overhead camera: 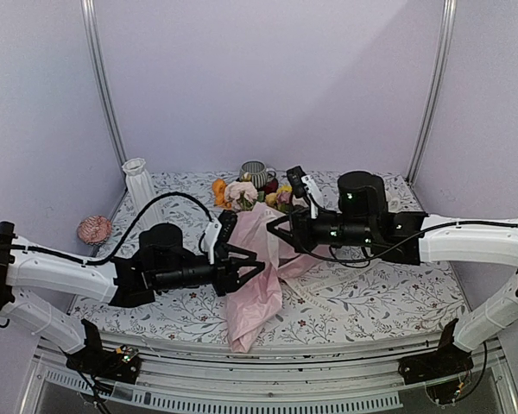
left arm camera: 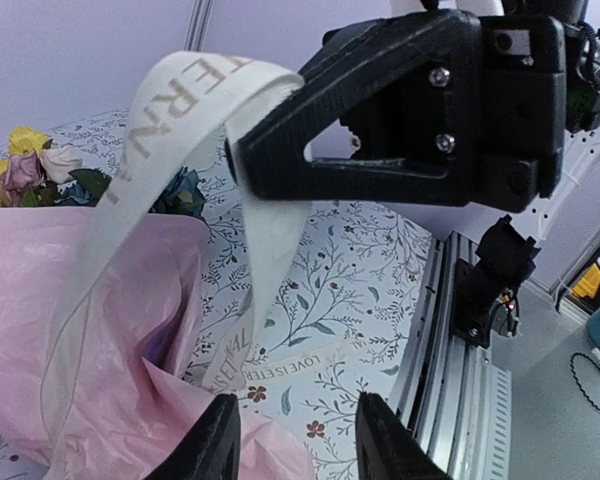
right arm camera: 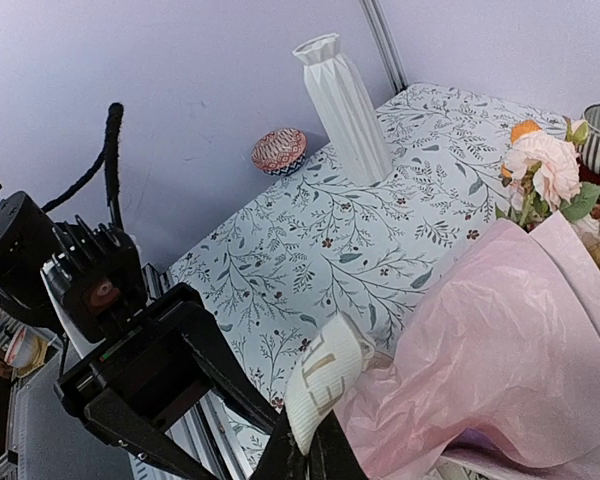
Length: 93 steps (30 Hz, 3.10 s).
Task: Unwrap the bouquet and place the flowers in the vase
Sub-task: Pick up the untied ribbon from the folded wrapping paper, then pass from the right arm to the left, then place the untied ribbon at the corner of the board.
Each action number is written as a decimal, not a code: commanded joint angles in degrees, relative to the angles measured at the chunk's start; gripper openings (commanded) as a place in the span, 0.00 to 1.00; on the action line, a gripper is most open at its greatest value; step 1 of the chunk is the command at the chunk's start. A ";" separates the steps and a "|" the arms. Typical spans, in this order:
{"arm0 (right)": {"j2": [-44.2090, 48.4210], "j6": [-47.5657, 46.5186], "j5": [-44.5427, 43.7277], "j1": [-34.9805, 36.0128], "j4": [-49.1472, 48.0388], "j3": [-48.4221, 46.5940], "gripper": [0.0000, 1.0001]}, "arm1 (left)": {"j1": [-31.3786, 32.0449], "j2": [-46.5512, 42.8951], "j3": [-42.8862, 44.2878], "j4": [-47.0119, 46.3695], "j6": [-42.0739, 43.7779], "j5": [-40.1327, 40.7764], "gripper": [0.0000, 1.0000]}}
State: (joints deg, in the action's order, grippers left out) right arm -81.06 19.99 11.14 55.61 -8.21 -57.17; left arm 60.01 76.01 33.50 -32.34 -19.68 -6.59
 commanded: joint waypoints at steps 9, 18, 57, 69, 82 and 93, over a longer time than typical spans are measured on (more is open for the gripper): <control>-2.14 2.86 1.21 0.16 1.11 -2.24 0.05 | 1.93 11.66 3.44 -4.31 -5.22 5.77 0.50; -1.67 4.00 3.60 0.12 -1.36 -1.76 0.05 | 1.82 20.07 8.14 -7.83 -5.44 7.98 0.50; 5.38 5.92 -21.17 0.09 7.41 16.37 0.64 | -39.29 -41.37 -7.42 38.31 -25.29 27.55 0.00; 6.76 16.63 -24.13 -4.00 9.45 21.45 0.63 | -41.26 -38.15 -1.43 63.41 -45.80 50.00 0.88; 6.91 17.77 -19.86 -6.29 6.28 22.48 0.62 | -44.28 -31.67 7.22 59.94 -34.95 29.06 0.98; 6.21 19.86 -19.08 -8.10 6.63 22.22 0.61 | -47.47 -30.76 2.03 37.97 -8.72 -12.96 0.98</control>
State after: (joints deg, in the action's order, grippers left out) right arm -75.35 37.89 -8.58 49.19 -0.89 -34.96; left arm 12.97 45.19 38.39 20.62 -44.53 12.62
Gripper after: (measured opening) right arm 0.621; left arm 0.982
